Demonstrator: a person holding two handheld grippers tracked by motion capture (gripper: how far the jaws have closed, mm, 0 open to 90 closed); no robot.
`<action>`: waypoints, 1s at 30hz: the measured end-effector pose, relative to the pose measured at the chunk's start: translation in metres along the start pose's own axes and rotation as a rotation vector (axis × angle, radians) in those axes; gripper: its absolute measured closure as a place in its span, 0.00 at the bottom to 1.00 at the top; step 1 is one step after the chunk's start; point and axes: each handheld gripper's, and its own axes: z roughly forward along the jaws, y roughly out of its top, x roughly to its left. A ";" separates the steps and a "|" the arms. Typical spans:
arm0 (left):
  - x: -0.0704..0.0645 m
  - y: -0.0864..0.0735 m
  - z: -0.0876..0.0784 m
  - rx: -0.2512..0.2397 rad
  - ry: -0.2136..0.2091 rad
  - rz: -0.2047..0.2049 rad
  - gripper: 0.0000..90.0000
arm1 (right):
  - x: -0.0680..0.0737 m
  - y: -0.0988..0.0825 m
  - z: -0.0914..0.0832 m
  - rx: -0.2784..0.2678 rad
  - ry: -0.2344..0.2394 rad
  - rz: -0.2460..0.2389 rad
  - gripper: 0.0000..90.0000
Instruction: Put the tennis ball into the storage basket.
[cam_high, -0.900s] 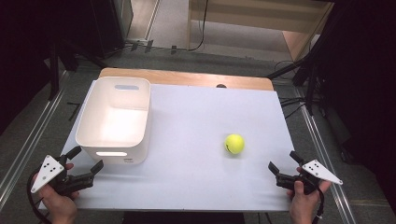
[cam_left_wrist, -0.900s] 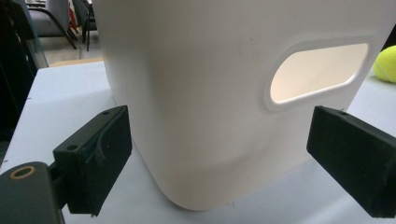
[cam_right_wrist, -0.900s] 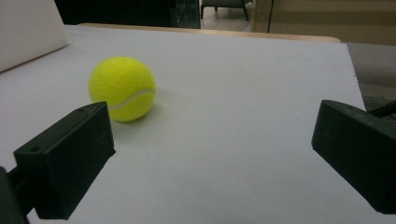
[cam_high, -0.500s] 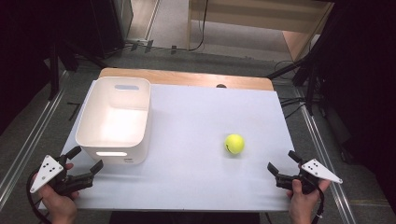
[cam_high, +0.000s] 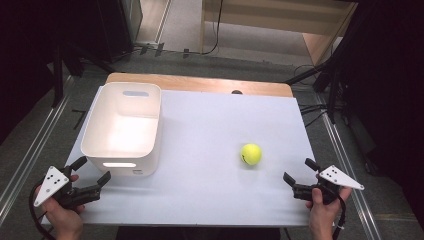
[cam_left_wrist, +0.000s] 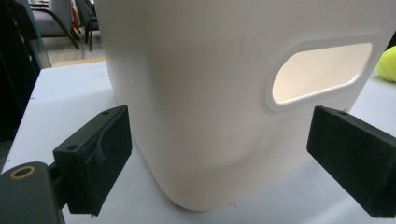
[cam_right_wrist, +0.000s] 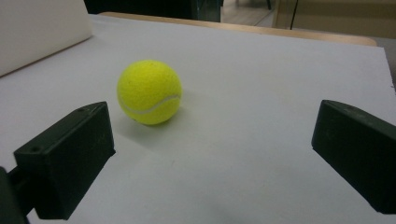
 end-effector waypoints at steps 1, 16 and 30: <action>0.000 0.000 0.000 0.000 0.000 0.002 0.08 | 0.001 0.003 0.002 0.013 -0.002 -0.004 0.00; 0.000 0.000 0.000 -0.004 -0.004 -0.001 0.08 | 0.011 0.031 0.018 0.074 0.056 -0.067 0.00; -0.001 0.000 0.000 0.003 -0.004 0.007 0.08 | 0.021 0.060 0.037 0.166 0.109 -0.111 0.00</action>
